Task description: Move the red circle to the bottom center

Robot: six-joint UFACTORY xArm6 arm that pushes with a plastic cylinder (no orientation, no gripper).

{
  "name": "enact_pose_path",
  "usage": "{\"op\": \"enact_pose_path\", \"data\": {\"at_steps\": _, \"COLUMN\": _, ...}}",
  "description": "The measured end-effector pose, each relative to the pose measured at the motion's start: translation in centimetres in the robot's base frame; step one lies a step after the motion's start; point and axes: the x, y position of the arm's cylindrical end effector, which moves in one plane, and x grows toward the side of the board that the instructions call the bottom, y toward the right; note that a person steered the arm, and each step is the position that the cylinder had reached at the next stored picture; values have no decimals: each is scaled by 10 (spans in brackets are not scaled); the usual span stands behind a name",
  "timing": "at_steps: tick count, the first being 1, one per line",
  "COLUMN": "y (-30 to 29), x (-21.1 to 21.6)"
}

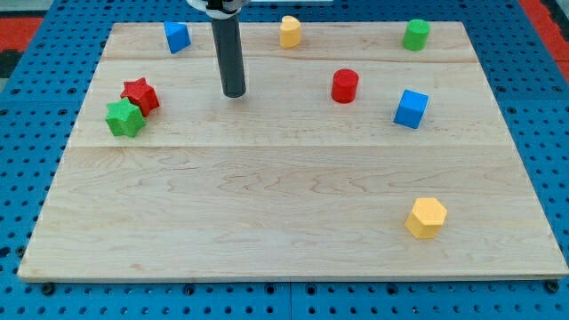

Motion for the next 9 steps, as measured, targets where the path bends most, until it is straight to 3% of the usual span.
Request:
{"op": "enact_pose_path", "data": {"at_steps": 2, "y": 39, "x": -35}}
{"op": "enact_pose_path", "data": {"at_steps": 3, "y": 127, "x": -35}}
{"op": "enact_pose_path", "data": {"at_steps": 4, "y": 136, "x": -36}}
{"op": "enact_pose_path", "data": {"at_steps": 5, "y": 184, "x": -39}}
{"op": "enact_pose_path", "data": {"at_steps": 6, "y": 197, "x": -7}}
{"op": "enact_pose_path", "data": {"at_steps": 7, "y": 143, "x": 29}}
{"op": "enact_pose_path", "data": {"at_steps": 8, "y": 73, "x": 26}}
{"op": "enact_pose_path", "data": {"at_steps": 9, "y": 66, "x": -5}}
